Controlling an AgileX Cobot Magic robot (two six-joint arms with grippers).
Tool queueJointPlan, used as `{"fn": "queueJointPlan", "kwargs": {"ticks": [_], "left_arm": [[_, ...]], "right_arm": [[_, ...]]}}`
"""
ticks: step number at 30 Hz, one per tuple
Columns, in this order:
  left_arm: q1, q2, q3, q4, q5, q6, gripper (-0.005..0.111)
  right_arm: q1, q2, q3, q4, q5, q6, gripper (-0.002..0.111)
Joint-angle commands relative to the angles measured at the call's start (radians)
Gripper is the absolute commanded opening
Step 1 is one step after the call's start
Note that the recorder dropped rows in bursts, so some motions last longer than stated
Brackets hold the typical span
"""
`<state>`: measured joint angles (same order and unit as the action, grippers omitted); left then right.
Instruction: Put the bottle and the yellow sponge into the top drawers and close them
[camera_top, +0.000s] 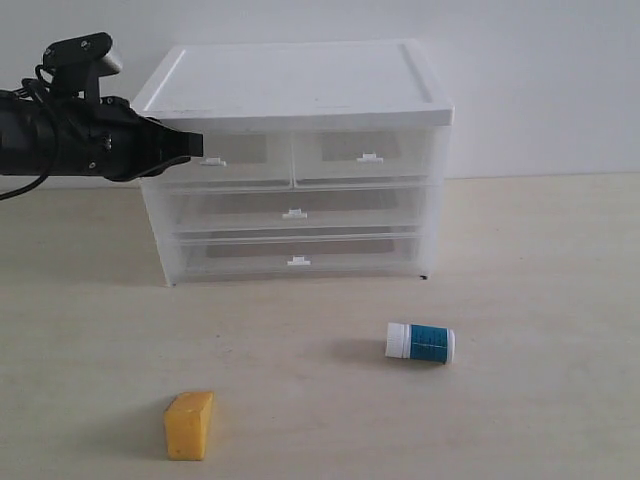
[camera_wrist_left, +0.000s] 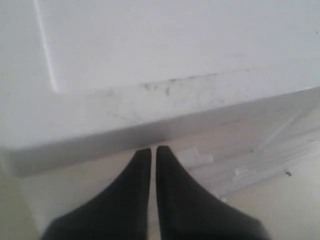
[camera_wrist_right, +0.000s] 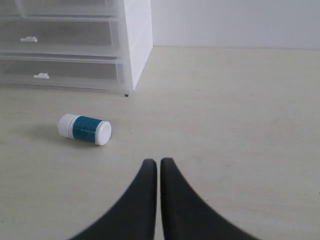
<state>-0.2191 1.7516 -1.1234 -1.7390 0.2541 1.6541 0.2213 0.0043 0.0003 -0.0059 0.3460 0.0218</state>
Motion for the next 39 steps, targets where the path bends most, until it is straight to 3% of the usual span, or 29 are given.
{"fn": "queueJointPlan", "kwargs": {"ticks": [1,7,14,24,28,34,36,39], "left_arm": [[-0.004,-0.01,-0.011,-0.005,0.007,-0.01,0.004],[-0.004,-0.01,-0.011,-0.005,0.012,-0.018,0.004],[-0.004,-0.01,-0.011,-0.005,0.026,-0.018,0.004],[-0.004,-0.01,-0.011,-0.005,0.033,-0.018,0.004],[-0.004,-0.01,-0.011,-0.005,0.033,-0.036,0.004],[-0.004,-0.01,-0.011,-0.005,0.033,-0.036,0.004],[-0.004,-0.01,-0.011,-0.005,0.033,-0.036,0.004],[-0.004,-0.01,-0.009,-0.005,0.033,-0.035,0.004]], "right_arm": [[-0.003,-0.004,0.0,-0.004,-0.005,-0.005,0.0],[-0.003,-0.004,0.0,-0.005,-0.048,-0.006,0.0],[-0.003,-0.004,0.0,0.127,-0.26,0.056,0.0],[-0.003,-0.004,0.0,0.131,-0.5,0.074,0.0],[-0.003,-0.004,0.0,0.19,-0.587,0.279,0.0],[-0.003,-0.004,0.0,0.316,-0.728,0.888,0.0],[-0.003,-0.004,0.0,0.307,-0.73,0.968,0.0],[-0.003,-0.004,0.0,0.307,-0.717,0.931,0.0]]}}
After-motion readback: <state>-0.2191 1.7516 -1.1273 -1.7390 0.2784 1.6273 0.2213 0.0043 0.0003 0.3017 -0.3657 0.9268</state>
